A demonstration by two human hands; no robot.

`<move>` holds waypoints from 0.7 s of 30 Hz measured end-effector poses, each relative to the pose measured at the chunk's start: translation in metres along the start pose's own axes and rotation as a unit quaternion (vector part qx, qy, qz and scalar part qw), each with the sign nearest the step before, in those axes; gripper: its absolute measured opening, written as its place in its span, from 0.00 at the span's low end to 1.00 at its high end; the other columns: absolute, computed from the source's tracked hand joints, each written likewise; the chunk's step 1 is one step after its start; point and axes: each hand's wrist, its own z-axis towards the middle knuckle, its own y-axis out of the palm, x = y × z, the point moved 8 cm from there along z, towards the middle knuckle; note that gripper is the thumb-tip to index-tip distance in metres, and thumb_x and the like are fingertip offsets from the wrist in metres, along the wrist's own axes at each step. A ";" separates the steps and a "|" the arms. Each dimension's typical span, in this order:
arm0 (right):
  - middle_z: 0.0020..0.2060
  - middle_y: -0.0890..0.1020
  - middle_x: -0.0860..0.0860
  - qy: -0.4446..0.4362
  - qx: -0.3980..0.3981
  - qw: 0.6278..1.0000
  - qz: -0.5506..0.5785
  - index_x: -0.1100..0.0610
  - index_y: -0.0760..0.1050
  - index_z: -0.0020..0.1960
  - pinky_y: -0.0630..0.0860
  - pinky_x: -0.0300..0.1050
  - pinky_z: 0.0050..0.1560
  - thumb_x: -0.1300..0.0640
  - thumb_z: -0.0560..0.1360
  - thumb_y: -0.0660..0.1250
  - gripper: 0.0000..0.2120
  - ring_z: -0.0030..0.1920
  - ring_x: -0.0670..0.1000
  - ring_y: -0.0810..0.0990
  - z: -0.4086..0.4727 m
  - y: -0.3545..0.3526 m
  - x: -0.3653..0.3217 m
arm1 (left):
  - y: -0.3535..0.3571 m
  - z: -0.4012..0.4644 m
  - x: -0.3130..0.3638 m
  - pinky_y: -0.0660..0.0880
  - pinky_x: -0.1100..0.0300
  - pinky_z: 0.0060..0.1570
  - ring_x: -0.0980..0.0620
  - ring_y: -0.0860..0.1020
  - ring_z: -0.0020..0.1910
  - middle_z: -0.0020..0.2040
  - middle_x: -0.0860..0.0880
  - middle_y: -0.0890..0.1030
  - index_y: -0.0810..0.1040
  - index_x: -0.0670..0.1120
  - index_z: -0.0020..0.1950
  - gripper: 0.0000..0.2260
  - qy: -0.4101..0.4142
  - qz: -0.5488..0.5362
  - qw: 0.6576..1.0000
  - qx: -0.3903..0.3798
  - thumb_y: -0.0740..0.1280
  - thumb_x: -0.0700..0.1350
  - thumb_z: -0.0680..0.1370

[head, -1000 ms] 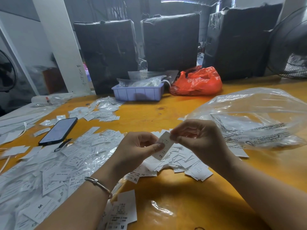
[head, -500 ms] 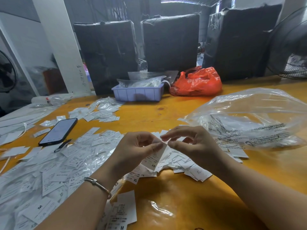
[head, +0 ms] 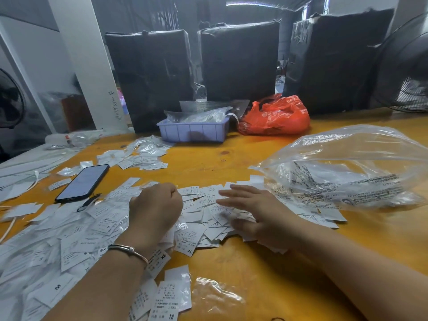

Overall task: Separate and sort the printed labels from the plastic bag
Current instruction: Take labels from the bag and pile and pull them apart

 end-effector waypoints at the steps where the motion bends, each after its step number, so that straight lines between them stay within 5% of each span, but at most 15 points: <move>1: 0.71 0.66 0.38 -0.003 -0.008 1.000 -0.010 0.44 0.68 0.70 0.54 0.42 0.73 0.49 0.77 0.64 0.21 0.74 0.40 0.55 0.001 0.002 0.000 | 0.001 0.000 0.000 0.72 0.52 0.48 0.49 0.75 0.43 0.39 0.54 0.76 0.81 0.49 0.42 0.13 -0.001 0.016 1.000 -0.006 0.57 0.43 0.77; 8: 0.58 0.81 0.42 -0.029 0.037 0.999 -0.017 0.48 0.81 0.57 0.63 0.45 0.67 0.50 0.75 0.69 0.11 0.65 0.43 0.73 0.000 -0.005 0.000 | 0.007 -0.004 0.014 0.67 0.52 0.52 0.48 0.67 0.60 0.55 0.52 0.75 0.80 0.52 0.51 0.09 0.051 0.020 0.998 -0.008 0.60 0.48 0.79; 15: 0.47 0.85 0.47 -0.071 0.088 0.993 -0.045 0.55 0.84 0.46 0.75 0.50 0.52 0.57 0.75 0.69 0.05 0.53 0.49 0.79 -0.001 -0.015 -0.006 | 0.014 -0.017 0.045 0.60 0.60 0.53 0.58 0.65 0.59 0.54 0.58 0.75 0.78 0.56 0.49 0.03 0.154 -0.153 0.973 -0.075 0.66 0.51 0.78; 21: 0.49 0.84 0.46 -0.046 0.075 0.996 -0.030 0.52 0.82 0.51 0.72 0.45 0.54 0.46 0.70 0.73 0.14 0.53 0.47 0.77 0.000 -0.014 -0.005 | 0.029 -0.027 0.056 0.66 0.59 0.60 0.59 0.66 0.62 0.56 0.59 0.77 0.81 0.53 0.58 0.17 0.232 -0.095 0.959 -0.130 0.72 0.58 0.72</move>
